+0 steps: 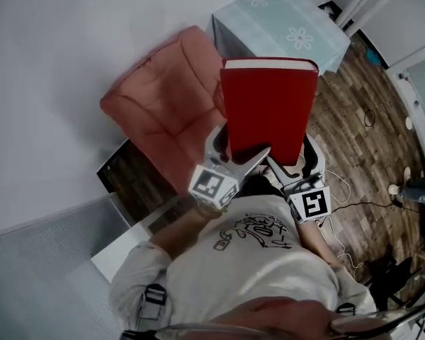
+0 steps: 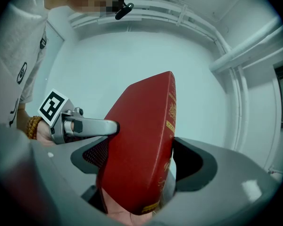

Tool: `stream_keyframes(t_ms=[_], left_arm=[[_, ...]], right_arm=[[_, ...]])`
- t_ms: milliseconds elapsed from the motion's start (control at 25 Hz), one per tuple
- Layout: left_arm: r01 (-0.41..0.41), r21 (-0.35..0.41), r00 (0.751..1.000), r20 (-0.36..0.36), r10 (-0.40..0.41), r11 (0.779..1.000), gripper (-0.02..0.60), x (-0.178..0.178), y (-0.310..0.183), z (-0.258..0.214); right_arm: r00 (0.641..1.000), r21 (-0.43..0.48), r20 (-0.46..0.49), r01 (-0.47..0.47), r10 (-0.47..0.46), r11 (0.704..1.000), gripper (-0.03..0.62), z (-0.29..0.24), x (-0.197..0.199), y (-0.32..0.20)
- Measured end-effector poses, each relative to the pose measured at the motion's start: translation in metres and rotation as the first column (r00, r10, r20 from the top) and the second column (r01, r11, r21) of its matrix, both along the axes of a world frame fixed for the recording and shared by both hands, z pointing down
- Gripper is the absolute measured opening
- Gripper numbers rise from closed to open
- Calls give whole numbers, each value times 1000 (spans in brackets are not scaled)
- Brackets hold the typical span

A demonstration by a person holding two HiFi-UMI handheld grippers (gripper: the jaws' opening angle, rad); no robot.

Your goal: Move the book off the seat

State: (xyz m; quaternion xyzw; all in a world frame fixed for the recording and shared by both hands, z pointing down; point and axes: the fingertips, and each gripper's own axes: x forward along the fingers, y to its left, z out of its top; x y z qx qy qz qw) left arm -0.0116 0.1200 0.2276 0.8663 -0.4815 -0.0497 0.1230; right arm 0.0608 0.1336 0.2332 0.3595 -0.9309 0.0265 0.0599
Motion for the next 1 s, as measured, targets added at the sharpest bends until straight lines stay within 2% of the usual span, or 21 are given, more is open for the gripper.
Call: stream_keyframes(t_ms=[200,360,520,720,1000], left_arm=[[-80,8,997,15,80,997,466,65,-13,-1],[-118,10,993,25,117,993,466,109,-24,-2],[-152,11,988,31,151,988,466,147,-34,-3],[-193,8,981,34,192,981,466,202,-54,-5],[-252,19,967,41,251,968,466,276,-82,-6]], right_arm=[[995,3,39,-94,94,996,423,-2,63,-8],[991,9,48,-129,128,992,423,-2,106,-16],[988,3,13,-157,157,988,423,2,145,-23],[975,18,76,-211,209,977,423,-7,197,-42],[962,17,70,-265,263,964,423,-5,270,-65]])
